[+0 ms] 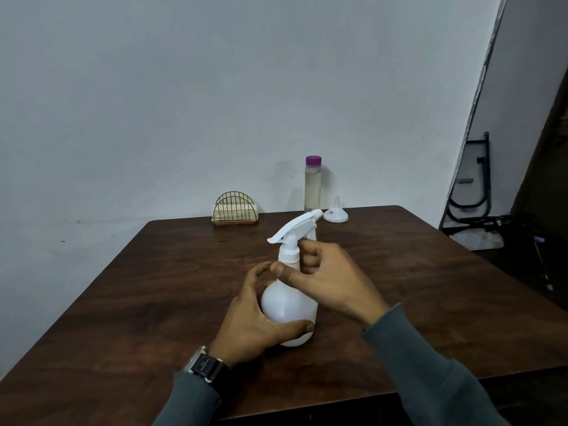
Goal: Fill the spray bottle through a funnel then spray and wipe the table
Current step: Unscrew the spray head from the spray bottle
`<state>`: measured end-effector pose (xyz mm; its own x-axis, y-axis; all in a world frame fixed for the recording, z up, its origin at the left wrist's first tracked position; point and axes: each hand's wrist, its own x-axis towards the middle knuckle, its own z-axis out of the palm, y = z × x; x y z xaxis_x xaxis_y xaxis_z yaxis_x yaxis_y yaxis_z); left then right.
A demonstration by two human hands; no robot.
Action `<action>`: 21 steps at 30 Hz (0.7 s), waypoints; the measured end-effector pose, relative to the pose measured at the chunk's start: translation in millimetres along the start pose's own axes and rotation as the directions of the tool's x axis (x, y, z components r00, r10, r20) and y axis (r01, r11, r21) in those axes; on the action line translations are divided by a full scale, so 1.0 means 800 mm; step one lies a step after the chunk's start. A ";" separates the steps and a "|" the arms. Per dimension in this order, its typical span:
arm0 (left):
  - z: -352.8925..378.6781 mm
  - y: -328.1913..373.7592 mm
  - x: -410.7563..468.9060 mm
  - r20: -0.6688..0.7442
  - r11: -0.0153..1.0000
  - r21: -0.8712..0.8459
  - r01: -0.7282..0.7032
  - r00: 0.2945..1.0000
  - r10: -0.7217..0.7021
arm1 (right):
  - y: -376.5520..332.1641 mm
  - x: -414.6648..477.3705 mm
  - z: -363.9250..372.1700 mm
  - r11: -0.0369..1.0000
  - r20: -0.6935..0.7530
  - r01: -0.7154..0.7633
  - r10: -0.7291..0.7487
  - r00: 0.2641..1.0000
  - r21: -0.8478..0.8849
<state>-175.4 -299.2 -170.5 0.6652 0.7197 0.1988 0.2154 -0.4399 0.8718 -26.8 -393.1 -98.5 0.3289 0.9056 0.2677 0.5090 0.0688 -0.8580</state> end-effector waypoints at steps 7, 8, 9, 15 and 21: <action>0.000 0.003 -0.001 -0.001 1.000 -0.007 0.003 1.000 -0.003 | 0.007 -0.001 0.004 0.990 -0.100 0.043 -0.057 0.993 -0.133; 0.000 0.002 -0.001 -0.004 1.000 0.004 -0.001 1.000 0.001 | 0.011 -0.001 0.002 0.993 -0.092 0.045 -0.055 0.994 -0.113; 0.000 0.003 -0.002 -0.006 1.000 0.011 -0.007 1.000 0.007 | 0.011 -0.002 0.000 0.995 -0.071 0.042 -0.048 0.996 -0.086; 0.000 0.002 -0.002 0.009 1.000 -0.002 0.016 1.000 -0.016 | 0.009 -0.001 -0.006 0.996 0.052 0.022 -0.026 0.998 0.089; 0.001 0.001 -0.002 0.008 1.000 -0.023 0.015 1.000 -0.015 | 0.003 -0.001 0.012 0.991 -0.160 0.086 -0.102 0.982 -0.103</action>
<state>-176.0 -301.1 -170.3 0.6676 0.7219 0.1822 0.2090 -0.4165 0.8848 -33.5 -389.6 -105.3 0.3981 0.8154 0.4203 0.6149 0.1028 -0.7819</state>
